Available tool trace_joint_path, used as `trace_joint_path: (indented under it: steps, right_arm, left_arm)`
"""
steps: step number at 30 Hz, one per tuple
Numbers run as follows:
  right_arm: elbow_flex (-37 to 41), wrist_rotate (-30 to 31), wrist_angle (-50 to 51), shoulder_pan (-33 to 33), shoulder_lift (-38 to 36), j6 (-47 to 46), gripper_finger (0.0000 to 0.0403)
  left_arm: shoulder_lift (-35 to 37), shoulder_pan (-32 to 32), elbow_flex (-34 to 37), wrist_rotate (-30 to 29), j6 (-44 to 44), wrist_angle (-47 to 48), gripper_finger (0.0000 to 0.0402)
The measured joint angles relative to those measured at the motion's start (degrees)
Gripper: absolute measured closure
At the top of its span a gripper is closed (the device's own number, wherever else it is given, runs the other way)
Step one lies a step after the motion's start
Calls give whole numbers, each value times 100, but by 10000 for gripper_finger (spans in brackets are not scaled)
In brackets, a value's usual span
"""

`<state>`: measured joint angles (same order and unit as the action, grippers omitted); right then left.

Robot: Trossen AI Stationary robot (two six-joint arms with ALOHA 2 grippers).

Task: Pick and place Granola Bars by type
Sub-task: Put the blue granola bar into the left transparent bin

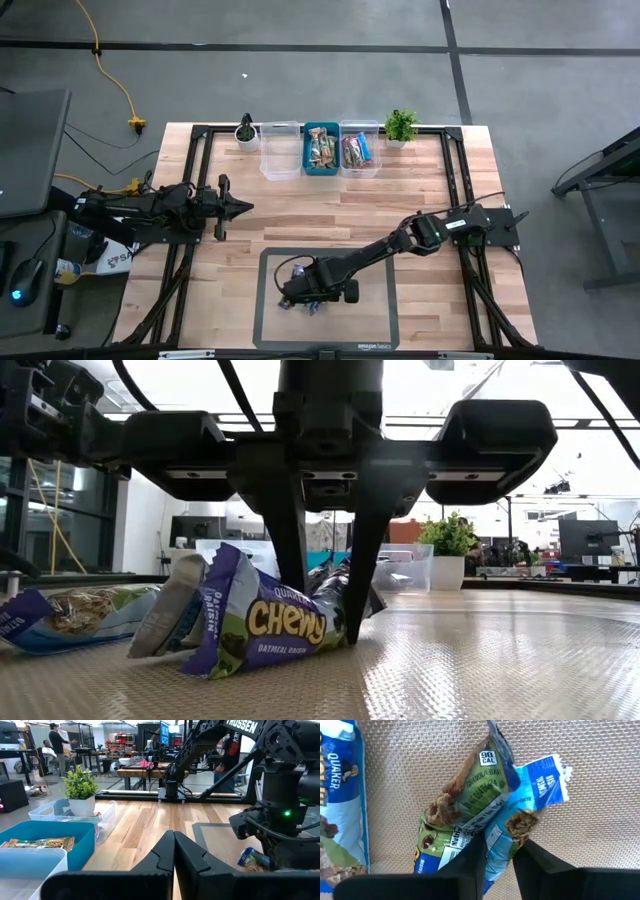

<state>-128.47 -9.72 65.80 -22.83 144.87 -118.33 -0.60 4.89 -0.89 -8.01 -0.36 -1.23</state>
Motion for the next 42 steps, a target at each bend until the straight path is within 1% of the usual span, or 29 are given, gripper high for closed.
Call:
trace_joint_path:
  steps: [10,20,24,31,35,42]
  right_arm:
    - [10,-89,292,-38,-242,17,344]
    - [3,248,775,-5,-478,74,363]
    - [3,462,851,92,-513,179,364]
    - [1,724,904,227,-513,448,349]
    - [-1,756,1009,257,-513,603,339]
    - [-4,899,1174,256,-513,635,300]
  left_arm:
    - [0,0,0,2,0,0,401]
    - [0,0,0,2,-1,1,401]
    - [-1,0,0,2,-1,0,401]
    - [-2,0,-1,2,-1,0,401]
    - [0,2,0,2,0,1,401]
    - [0,0,0,2,0,0,401]
